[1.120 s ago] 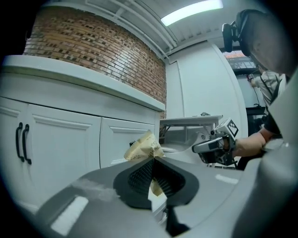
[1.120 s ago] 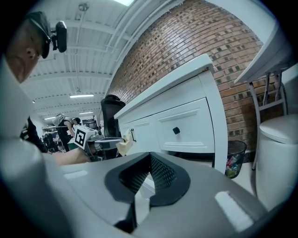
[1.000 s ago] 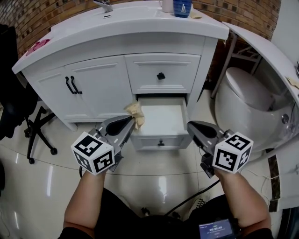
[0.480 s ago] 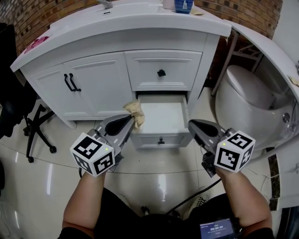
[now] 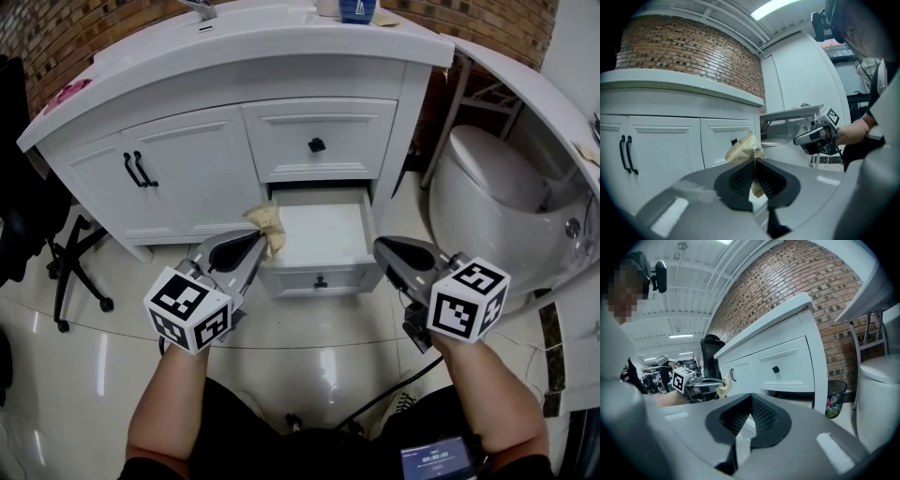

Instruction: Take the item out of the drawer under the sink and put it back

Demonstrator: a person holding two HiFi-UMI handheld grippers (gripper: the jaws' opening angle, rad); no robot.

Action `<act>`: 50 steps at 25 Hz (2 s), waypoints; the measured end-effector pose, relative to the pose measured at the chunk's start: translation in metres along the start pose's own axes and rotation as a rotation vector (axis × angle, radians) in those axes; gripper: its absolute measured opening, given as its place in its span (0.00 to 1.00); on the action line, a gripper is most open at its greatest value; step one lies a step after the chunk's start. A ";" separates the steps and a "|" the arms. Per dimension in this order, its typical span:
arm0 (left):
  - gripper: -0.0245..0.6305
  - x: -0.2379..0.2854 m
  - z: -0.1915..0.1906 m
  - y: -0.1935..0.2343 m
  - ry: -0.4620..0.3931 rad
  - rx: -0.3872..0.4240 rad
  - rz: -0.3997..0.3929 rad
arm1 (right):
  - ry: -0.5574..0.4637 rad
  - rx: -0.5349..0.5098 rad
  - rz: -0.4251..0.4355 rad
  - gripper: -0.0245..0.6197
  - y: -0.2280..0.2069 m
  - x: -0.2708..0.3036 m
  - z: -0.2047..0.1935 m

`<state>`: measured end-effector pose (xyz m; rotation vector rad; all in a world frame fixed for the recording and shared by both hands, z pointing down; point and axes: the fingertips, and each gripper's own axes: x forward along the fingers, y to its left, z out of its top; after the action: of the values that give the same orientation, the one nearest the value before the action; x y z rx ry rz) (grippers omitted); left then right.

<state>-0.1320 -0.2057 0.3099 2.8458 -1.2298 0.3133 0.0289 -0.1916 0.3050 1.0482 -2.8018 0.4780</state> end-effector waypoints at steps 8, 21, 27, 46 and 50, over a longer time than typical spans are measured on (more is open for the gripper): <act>0.05 0.007 -0.004 0.005 0.059 0.116 0.049 | -0.002 0.007 0.003 0.04 -0.002 0.001 0.000; 0.05 0.049 -0.019 0.025 0.275 0.392 0.065 | -0.032 0.020 0.003 0.04 -0.010 -0.007 0.007; 0.05 0.088 -0.032 0.028 0.410 0.494 -0.004 | -0.047 0.040 0.006 0.04 -0.017 -0.009 0.010; 0.06 0.211 -0.155 0.024 0.763 0.591 -0.272 | 0.002 0.082 -0.024 0.04 -0.045 -0.008 -0.010; 0.07 0.219 -0.170 0.026 0.796 0.593 -0.296 | 0.006 0.107 -0.037 0.04 -0.055 -0.008 -0.014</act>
<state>-0.0337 -0.3629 0.5172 2.7043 -0.5990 1.8086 0.0710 -0.2211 0.3301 1.1149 -2.7739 0.6325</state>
